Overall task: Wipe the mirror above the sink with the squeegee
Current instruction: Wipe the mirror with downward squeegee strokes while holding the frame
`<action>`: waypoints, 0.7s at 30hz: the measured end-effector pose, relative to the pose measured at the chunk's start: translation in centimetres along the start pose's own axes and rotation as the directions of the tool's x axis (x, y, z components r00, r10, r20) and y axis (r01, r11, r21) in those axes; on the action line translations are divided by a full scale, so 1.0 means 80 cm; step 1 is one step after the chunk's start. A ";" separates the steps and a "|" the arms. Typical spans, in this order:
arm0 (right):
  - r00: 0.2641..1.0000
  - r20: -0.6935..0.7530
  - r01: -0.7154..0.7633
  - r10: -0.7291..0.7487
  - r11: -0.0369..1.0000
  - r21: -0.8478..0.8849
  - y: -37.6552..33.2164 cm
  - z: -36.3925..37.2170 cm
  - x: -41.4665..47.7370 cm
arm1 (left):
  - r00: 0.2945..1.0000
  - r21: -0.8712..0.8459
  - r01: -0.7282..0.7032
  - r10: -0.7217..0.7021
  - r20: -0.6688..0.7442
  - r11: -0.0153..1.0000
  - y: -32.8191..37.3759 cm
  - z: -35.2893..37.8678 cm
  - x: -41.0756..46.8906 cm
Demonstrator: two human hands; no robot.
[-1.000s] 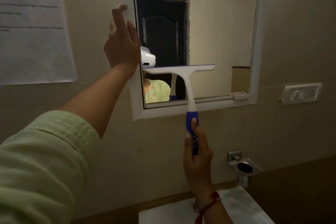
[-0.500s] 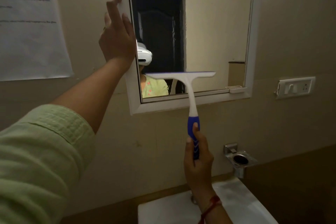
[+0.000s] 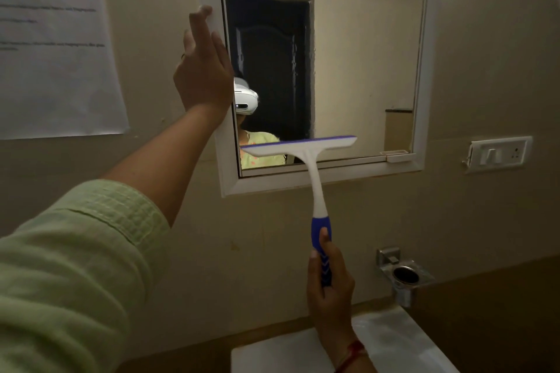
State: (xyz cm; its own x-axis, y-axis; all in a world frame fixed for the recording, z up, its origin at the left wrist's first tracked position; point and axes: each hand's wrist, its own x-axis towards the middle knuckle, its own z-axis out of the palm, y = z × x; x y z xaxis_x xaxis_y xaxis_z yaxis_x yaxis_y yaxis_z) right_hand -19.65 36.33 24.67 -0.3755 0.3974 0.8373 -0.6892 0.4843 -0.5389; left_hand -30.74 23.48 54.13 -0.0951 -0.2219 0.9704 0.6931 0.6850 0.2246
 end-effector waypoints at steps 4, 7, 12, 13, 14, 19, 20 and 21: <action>0.999 0.047 -0.026 0.026 1.000 0.000 0.006 -0.005 -0.022 | 1.000 0.009 0.006 -0.006 0.006 1.000 0.002 -0.002 0.000; 1.000 0.009 -0.019 0.019 1.000 0.005 0.000 -0.003 -0.006 | 1.000 -0.004 0.011 -0.011 0.015 1.000 0.000 0.001 0.000; 0.999 -0.043 0.017 -0.016 1.000 0.022 -0.006 0.003 0.019 | 1.000 -0.012 0.012 -0.012 0.010 1.000 -0.001 0.002 0.001; 0.999 -0.040 0.025 -0.024 1.000 0.012 -0.003 0.003 0.014 | 1.000 -0.008 0.012 -0.012 0.009 1.000 0.000 0.002 0.001; 0.999 -0.031 0.027 -0.027 1.000 -0.001 0.000 0.002 0.006 | 1.000 -0.003 0.013 -0.013 0.006 1.000 0.000 0.002 0.001; 0.999 0.028 -0.033 0.033 0.999 -0.018 0.011 -0.001 -0.027 | 1.000 -0.013 0.010 -0.010 0.010 1.000 -0.001 0.002 0.000; 0.999 0.026 -0.034 0.034 0.999 -0.015 0.010 0.000 -0.023 | 1.000 -0.020 0.010 -0.010 0.012 1.000 -0.001 0.001 0.001; 0.999 0.019 -0.027 0.027 1.000 -0.013 0.007 0.000 -0.016 | 1.000 -0.027 0.011 -0.010 0.015 1.000 -0.002 0.001 0.001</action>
State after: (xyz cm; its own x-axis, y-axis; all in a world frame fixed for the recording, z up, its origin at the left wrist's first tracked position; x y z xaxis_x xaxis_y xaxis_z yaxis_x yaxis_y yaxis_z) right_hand -19.56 36.11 23.26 -0.4058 0.3955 0.8239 -0.6708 0.4834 -0.5625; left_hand -30.92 23.45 54.17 -0.1133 -0.2184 0.9693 0.7109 0.6638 0.2326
